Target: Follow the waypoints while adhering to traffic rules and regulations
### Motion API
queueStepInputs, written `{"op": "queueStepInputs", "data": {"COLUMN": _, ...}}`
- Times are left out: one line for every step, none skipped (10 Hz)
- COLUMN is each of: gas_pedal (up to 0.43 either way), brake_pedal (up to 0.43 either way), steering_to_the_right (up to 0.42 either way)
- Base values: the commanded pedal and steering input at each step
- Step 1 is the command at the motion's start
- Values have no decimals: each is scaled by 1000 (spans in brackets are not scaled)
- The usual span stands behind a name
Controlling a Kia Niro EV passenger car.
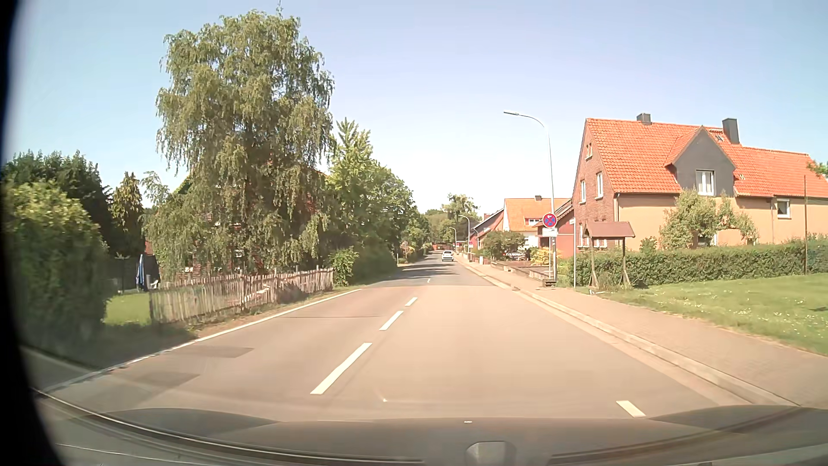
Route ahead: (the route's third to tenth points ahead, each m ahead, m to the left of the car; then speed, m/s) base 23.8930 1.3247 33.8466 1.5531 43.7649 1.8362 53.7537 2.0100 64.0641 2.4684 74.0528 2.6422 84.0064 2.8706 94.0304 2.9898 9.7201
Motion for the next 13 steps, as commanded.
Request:
{"op": "queueStepInputs", "data": {"gas_pedal": 87, "brake_pedal": 6, "steering_to_the_right": 22}}
{"op": "queueStepInputs", "data": {"gas_pedal": 87, "brake_pedal": 6, "steering_to_the_right": 19}}
{"op": "queueStepInputs", "data": {"gas_pedal": 98, "brake_pedal": 6, "steering_to_the_right": 16}}
{"op": "queueStepInputs", "data": {"gas_pedal": 98, "brake_pedal": 6, "steering_to_the_right": 14}}
{"op": "queueStepInputs", "data": {"gas_pedal": 98, "brake_pedal": 6, "steering_to_the_right": 12}}
{"op": "queueStepInputs", "data": {"gas_pedal": 98, "brake_pedal": 6, "steering_to_the_right": 8}}
{"op": "queueStepInputs", "data": {"gas_pedal": 110, "brake_pedal": 6, "steering_to_the_right": 4}}
{"op": "queueStepInputs", "data": {"gas_pedal": 110, "brake_pedal": 6, "steering_to_the_right": 2}}
{"op": "queueStepInputs", "data": {"gas_pedal": 110, "brake_pedal": 6, "steering_to_the_right": -3}}
{"op": "queueStepInputs", "data": {"gas_pedal": 110, "brake_pedal": 6, "steering_to_the_right": -7}}
{"op": "queueStepInputs", "data": {"gas_pedal": 110, "brake_pedal": 6, "steering_to_the_right": -8}}
{"op": "queueStepInputs", "data": {"gas_pedal": 110, "brake_pedal": 6, "steering_to_the_right": -7}}
{"op": "queueStepInputs", "data": {"gas_pedal": 118, "brake_pedal": 6, "steering_to_the_right": -8}}
